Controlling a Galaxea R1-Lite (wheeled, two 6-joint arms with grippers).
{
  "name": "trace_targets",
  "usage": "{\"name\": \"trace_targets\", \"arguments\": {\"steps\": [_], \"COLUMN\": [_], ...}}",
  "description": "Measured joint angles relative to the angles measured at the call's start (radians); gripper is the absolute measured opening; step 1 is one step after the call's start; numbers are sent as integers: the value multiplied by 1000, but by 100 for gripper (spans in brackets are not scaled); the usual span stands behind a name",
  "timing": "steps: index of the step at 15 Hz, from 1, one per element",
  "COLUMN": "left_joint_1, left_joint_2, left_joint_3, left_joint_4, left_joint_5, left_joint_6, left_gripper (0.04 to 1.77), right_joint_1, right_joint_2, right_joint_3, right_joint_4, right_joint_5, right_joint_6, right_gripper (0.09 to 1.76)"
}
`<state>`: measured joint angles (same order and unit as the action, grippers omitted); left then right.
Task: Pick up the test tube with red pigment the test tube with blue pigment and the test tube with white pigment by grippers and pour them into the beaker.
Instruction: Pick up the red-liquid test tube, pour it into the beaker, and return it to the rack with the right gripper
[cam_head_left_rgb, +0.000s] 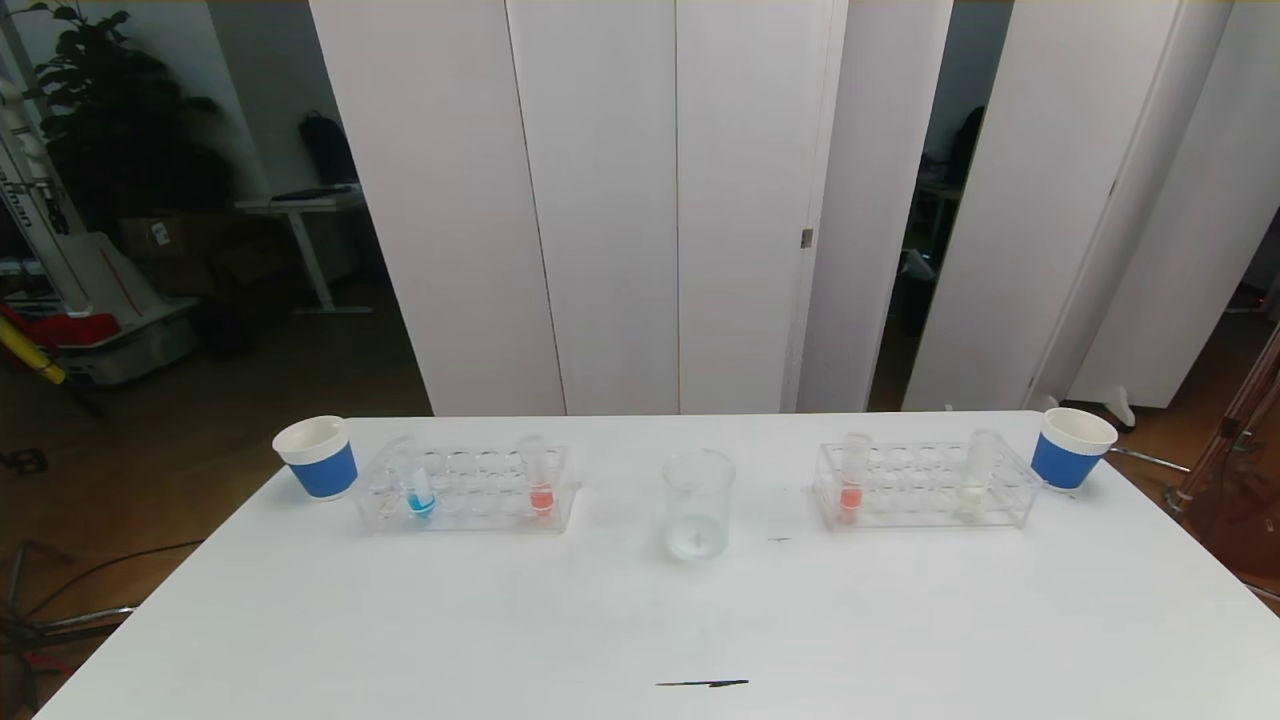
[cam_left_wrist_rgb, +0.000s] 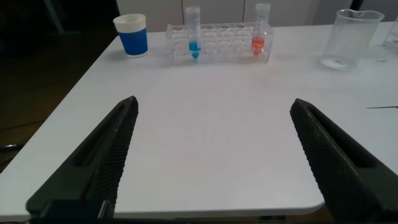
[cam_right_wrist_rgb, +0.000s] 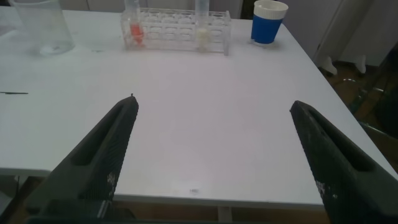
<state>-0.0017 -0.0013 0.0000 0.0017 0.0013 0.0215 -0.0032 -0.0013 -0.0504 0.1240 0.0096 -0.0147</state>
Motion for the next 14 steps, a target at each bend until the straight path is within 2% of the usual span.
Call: {"name": "trace_targets", "arguments": {"steps": [14], "left_joint_1": [0], "left_joint_2": [0], "left_joint_3": [0], "left_joint_4": [0], "left_joint_5": [0], "left_joint_6": [0], "left_gripper": [175], "right_joint_1": [0], "right_joint_2": [0], "right_joint_3": [0], "right_joint_4": [2], "right_joint_5": [-2], "right_joint_6": [1], "right_gripper": [175]}}
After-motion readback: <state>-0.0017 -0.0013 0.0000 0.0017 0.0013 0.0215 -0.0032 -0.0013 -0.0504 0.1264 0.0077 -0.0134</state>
